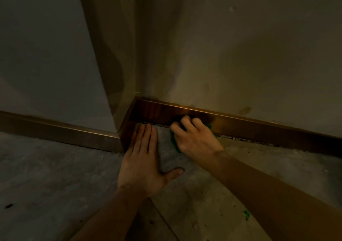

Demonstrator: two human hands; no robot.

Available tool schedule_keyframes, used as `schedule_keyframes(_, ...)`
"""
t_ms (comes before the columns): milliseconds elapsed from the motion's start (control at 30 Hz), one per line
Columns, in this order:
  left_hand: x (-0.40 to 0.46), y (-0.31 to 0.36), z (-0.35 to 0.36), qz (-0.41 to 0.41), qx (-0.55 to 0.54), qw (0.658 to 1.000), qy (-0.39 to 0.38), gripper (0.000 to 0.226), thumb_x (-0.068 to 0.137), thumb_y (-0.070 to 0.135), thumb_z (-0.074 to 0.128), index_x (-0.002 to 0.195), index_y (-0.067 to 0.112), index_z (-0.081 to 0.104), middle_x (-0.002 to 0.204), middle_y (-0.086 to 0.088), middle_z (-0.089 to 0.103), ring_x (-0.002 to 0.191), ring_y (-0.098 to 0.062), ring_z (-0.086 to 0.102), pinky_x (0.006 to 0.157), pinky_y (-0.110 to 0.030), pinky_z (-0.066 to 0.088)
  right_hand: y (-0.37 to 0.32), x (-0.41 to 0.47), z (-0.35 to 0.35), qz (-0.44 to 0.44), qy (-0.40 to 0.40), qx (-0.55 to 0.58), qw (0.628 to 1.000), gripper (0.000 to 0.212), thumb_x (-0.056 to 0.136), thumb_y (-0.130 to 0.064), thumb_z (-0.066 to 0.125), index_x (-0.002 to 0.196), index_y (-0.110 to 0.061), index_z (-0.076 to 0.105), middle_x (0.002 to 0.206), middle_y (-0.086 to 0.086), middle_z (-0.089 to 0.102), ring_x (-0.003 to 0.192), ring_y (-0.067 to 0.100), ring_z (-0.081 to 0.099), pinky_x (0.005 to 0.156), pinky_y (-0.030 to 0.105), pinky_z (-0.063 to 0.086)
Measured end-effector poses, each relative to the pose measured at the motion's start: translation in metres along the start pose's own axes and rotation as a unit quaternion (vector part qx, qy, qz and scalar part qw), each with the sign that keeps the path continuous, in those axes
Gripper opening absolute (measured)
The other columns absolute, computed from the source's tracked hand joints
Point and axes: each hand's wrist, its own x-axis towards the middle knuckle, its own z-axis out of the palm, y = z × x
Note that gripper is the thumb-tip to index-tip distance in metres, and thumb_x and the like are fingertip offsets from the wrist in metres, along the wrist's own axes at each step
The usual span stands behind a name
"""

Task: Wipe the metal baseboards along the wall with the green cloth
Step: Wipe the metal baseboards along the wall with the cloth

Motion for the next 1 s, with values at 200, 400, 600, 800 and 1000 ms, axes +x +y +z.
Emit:
schedule_keyframes(200, 0.0, 0.0, 0.002, -0.006, -0.003, 1.0, 0.001, 0.133, 0.067, 0.103, 0.027, 0.159, 0.01, 0.002, 0.168, -0.009, -0.001, 0.153, -0.018, -0.012, 0.125, -0.043, 0.003, 0.003, -0.011, 0.005, 0.022, -0.017, 0.007, 1.0, 0.039, 0.083, -0.007, 0.04, 0.115, -0.001, 0.062, 0.13, 0.016, 0.041, 0.115, 0.044, 0.035, 0.081, 0.05, 0.038)
schedule_keyframes(400, 0.0, -0.001, 0.002, -0.008, -0.002, 1.0, -0.001, 0.134, 0.066, 0.103, 0.03, 0.159, 0.009, 0.005, 0.168, -0.01, 0.001, 0.154, -0.018, -0.011, 0.124, -0.042, 0.001, 0.004, -0.021, 0.005, 0.063, -0.048, 0.016, 0.997, 0.031, 0.087, -0.013, 0.054, 0.115, -0.006, 0.064, 0.129, 0.013, 0.043, 0.116, 0.042, 0.035, 0.084, 0.049, 0.038)
schedule_keyframes(600, 0.001, 0.0, 0.002, -0.011, 0.006, 1.0, -0.001, 0.134, 0.066, 0.103, 0.028, 0.159, 0.01, 0.002, 0.168, -0.009, -0.002, 0.153, -0.018, -0.014, 0.123, -0.041, -0.003, 0.011, -0.033, 0.002, 0.079, -0.047, 0.025, 0.995, 0.033, 0.084, -0.01, 0.047, 0.11, -0.007, 0.067, 0.123, 0.012, 0.052, 0.11, 0.04, 0.041, 0.08, 0.047, 0.041)
schedule_keyframes(800, 0.001, 0.003, 0.001, -0.016, 0.006, 1.0, -0.006, 0.135, 0.065, 0.103, 0.029, 0.159, 0.01, 0.0, 0.168, -0.009, -0.001, 0.153, -0.018, -0.012, 0.125, -0.046, 0.008, 0.009, -0.046, -0.011, 0.128, 0.013, 0.09, 0.988, 0.043, 0.066, -0.011, 0.066, 0.109, -0.008, 0.067, 0.117, 0.016, 0.056, 0.105, 0.04, 0.042, 0.076, 0.047, 0.044)
schedule_keyframes(1000, 0.001, 0.003, -0.001, -0.007, 0.02, 1.0, -0.018, 0.134, 0.066, 0.102, 0.029, 0.158, 0.009, 0.0, 0.168, -0.011, -0.001, 0.153, -0.021, -0.013, 0.125, -0.048, 0.008, -0.011, -0.057, -0.017, 0.209, 0.018, 0.213, 0.954, 0.061, 0.055, -0.022, 0.087, 0.111, -0.012, 0.064, 0.12, 0.013, 0.054, 0.104, 0.037, 0.044, 0.077, 0.048, 0.048)
